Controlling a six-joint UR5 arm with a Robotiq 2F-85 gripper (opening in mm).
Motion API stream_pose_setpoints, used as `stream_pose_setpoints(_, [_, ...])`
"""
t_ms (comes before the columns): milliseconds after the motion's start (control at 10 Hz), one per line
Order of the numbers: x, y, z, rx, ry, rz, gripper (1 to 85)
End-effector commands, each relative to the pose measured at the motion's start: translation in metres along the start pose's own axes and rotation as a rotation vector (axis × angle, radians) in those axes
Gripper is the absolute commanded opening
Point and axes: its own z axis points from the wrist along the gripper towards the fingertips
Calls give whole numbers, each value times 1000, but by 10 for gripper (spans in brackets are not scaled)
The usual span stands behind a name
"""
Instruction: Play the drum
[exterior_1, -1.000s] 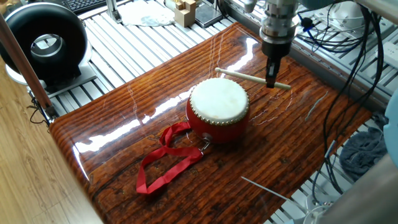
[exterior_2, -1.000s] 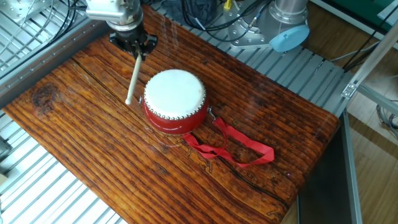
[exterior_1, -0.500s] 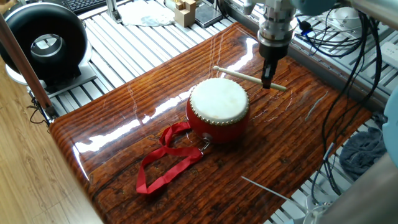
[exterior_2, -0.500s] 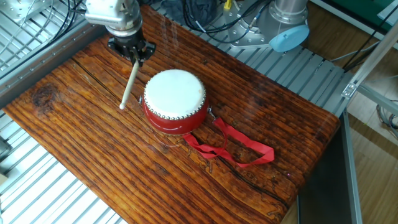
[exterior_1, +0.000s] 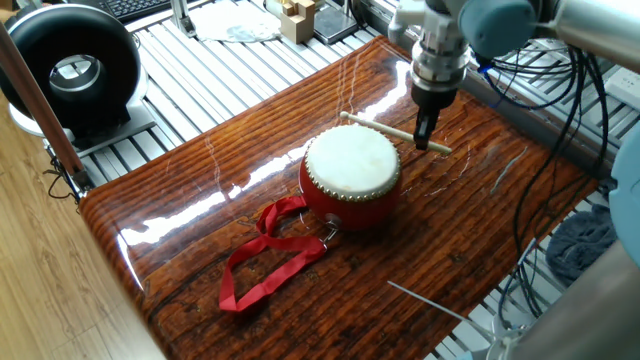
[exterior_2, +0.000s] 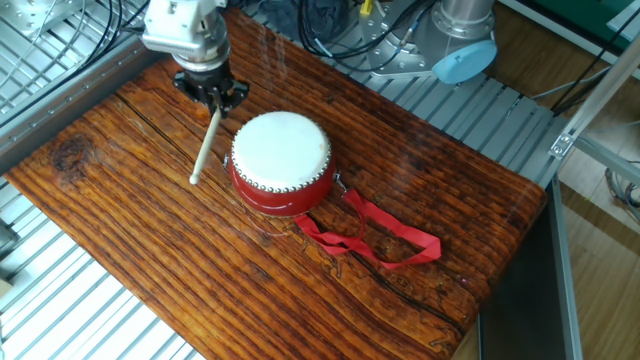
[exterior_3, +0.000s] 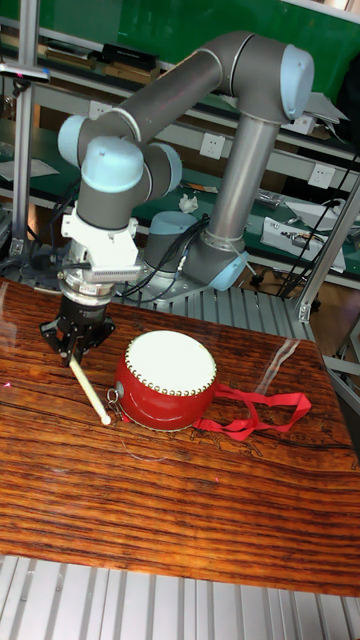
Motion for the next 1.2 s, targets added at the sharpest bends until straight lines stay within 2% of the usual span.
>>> stream_pose_setpoints(0, [-7, -5, 18, 24, -42, -21, 33])
stream_pose_setpoints(100, [-9, -6, 19, 29, -46, -35, 93])
stream_pose_setpoints(200, [-10, -8, 19, 38, -48, -53, 253])
stream_pose_setpoints(300, [-11, -9, 18, 40, -51, -71, 470])
stream_pose_setpoints(400, [-12, -10, 17, 40, -56, -84, 563])
stream_pose_setpoints(500, [-13, -11, 15, 38, -61, -93, 593])
stream_pose_setpoints(600, [-14, -9, 10, 16, -66, -102, 620])
stream_pose_setpoints(700, [-13, -7, -2, 1, -59, -105, 623])
stream_pose_setpoints(800, [-12, -8, -17, 4, -43, -96, 613])
stream_pose_setpoints(900, [-12, -10, -33, 10, -15, -77, 467])
stream_pose_setpoints(1000, [-12, -18, -43, 46, 11, -69, 250])
stream_pose_setpoints(1100, [-15, -21, -48, 65, 18, -64, 30])
